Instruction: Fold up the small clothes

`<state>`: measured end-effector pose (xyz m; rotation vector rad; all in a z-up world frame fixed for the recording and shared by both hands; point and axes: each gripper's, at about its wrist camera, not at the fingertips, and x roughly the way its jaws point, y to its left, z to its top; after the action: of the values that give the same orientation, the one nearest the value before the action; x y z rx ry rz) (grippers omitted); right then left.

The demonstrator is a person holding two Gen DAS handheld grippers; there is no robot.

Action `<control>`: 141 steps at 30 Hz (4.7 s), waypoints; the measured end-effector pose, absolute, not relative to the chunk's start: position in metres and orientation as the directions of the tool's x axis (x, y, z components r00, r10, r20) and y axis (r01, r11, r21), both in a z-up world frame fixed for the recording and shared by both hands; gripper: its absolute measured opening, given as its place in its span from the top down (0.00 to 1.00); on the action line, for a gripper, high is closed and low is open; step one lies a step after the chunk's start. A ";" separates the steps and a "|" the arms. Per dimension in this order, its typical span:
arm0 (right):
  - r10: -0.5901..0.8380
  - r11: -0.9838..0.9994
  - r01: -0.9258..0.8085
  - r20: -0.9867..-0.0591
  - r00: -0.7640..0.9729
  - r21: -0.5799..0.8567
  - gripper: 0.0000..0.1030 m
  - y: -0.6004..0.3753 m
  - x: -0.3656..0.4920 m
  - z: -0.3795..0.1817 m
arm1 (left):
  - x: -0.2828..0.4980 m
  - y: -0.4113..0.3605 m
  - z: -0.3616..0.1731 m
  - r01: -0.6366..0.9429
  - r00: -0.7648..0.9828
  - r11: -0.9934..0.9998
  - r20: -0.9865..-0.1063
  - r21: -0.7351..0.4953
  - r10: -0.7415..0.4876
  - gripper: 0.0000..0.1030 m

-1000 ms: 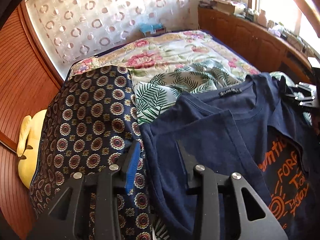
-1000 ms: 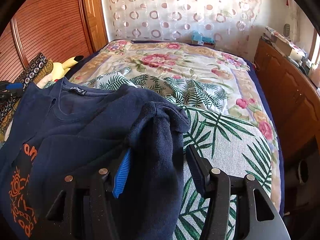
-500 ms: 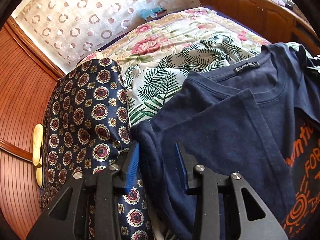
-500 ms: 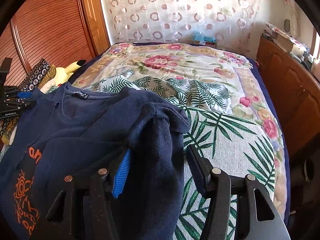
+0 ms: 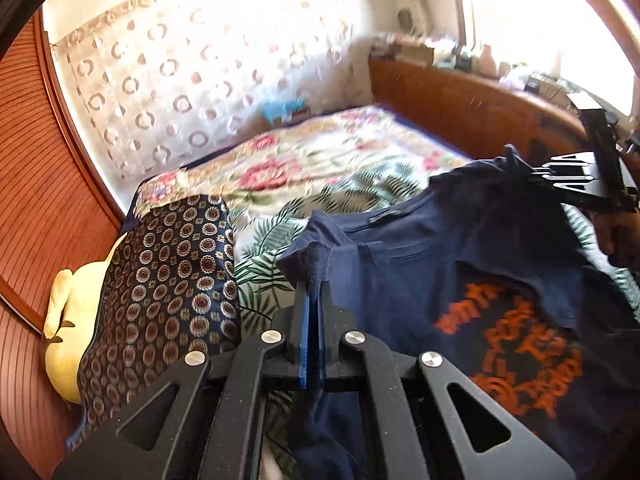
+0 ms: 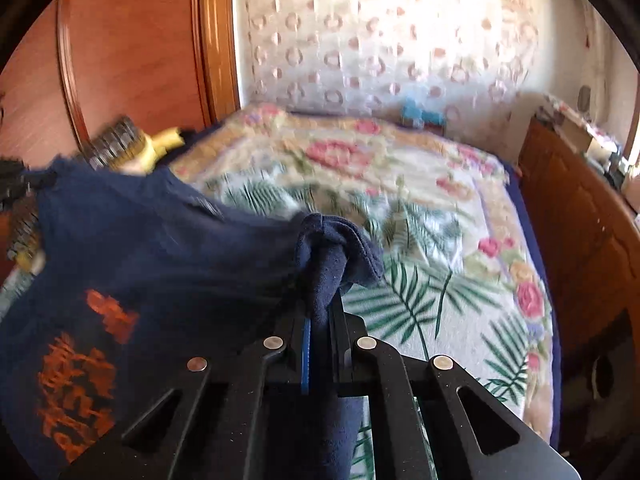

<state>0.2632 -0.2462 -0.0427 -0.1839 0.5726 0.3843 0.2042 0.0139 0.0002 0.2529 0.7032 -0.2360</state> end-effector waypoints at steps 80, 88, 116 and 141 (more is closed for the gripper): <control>0.300 0.953 -0.278 -0.534 0.790 0.123 0.95 -0.326 0.054 -0.054 | 0.100 0.075 -0.115 0.175 0.598 0.984 -0.789 -0.044 -0.141 0.18; 0.273 0.961 -0.241 -0.583 0.766 0.134 0.95 -0.330 0.062 -0.070 | 0.100 0.077 -0.115 0.176 0.601 0.983 -0.785 -0.052 -0.149 0.18; 0.275 0.957 -0.267 -0.653 0.706 0.113 0.80 -0.330 0.088 -0.081 | 0.094 0.079 -0.086 0.215 0.640 0.970 -0.734 -0.114 -0.228 0.93; 0.261 0.948 -0.315 -0.688 0.678 0.049 0.43 -0.320 0.088 -0.082 | 0.110 0.077 -0.103 0.232 0.554 0.970 -0.811 -0.068 -0.190 0.60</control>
<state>0.0882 -0.3198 -0.0816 -0.0754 0.7603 0.3237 0.1100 0.0770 -0.1033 0.0484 0.9515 -0.2495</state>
